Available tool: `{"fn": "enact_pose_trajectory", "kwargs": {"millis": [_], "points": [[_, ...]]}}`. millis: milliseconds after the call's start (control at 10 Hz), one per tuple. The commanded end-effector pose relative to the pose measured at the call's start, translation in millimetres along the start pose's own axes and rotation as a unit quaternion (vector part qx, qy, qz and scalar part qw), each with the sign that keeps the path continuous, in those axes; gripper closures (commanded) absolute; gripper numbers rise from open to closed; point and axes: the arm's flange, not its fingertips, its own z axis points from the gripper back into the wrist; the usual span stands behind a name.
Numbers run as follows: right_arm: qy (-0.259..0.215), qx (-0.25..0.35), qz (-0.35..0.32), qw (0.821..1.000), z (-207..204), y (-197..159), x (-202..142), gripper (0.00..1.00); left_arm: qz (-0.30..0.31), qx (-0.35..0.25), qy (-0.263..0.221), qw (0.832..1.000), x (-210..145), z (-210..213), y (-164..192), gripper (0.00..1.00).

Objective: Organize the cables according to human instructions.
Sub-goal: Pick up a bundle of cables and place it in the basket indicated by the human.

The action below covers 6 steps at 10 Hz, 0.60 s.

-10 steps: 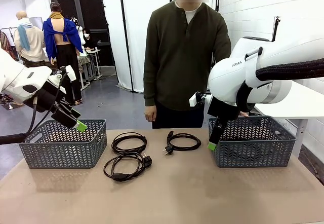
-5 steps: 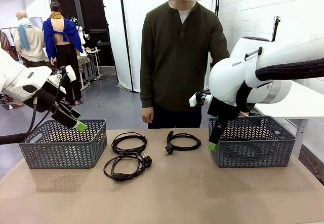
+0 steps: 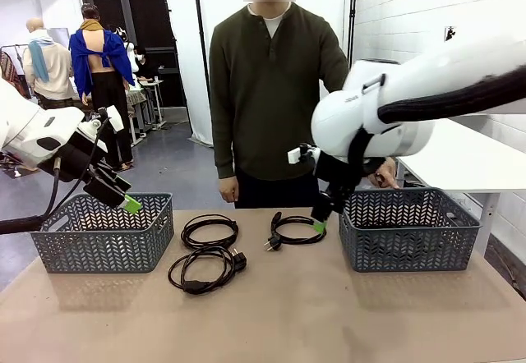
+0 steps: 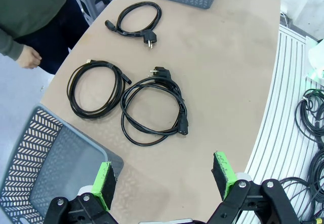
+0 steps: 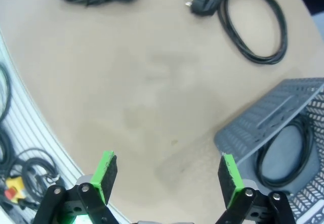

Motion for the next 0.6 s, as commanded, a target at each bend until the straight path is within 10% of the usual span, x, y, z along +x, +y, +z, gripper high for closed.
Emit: {"fn": "enact_pose_trajectory", "kwargs": {"millis": [0,500], "points": [[0.034,-0.014,-0.053,0.998,-11.6,-14.8,44.0,0.0,-0.002,-0.008,-0.006,1.0,-2.7,-0.9,1.9,0.0],[0.042,-0.029,-0.128,0.99,-52.3,-40.6,113.4,0.0,-0.002,-0.008,-0.006,1.0,-2.7,-0.9,1.9,0.0]]}}
